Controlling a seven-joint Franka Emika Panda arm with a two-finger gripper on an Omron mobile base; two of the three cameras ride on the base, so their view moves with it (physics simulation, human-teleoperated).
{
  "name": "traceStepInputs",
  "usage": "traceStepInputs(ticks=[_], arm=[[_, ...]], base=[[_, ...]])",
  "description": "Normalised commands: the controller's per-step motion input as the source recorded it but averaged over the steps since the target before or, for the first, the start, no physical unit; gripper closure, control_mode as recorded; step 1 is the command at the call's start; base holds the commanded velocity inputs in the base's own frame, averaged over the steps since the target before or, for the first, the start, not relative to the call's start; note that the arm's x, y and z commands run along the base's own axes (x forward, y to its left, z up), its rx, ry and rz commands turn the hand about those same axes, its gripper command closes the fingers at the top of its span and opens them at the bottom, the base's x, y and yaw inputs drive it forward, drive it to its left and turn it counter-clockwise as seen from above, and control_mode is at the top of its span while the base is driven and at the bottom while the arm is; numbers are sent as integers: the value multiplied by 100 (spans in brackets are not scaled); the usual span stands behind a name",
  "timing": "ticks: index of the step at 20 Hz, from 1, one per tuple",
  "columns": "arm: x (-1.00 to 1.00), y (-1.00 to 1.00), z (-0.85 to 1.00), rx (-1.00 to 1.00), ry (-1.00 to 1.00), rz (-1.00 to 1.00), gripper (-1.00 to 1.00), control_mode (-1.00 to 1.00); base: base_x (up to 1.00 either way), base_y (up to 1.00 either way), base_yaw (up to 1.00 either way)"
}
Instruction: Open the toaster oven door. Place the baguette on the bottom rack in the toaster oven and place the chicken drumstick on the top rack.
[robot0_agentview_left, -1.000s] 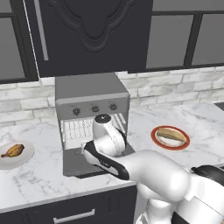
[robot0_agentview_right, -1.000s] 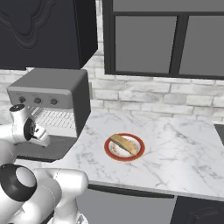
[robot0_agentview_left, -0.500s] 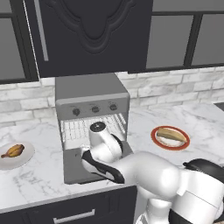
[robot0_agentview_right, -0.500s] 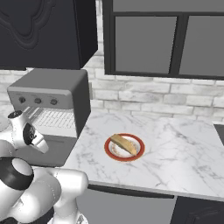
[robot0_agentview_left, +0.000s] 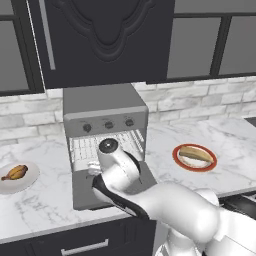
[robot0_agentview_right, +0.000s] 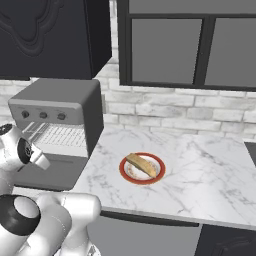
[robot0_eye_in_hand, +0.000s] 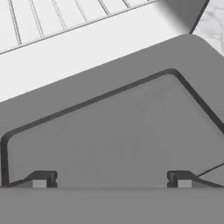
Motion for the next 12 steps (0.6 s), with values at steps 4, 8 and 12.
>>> traceStepInputs(ticks=[4,8,12], arm=[[-1,0,26,-9,-34,6,-100,-100],[-5,6,15,-29,-35,-1,-100,-100],[2,12,21,-31,-23,-14,-100,-100]], base=[[0,0,0],[0,0,0],[0,0,0]])
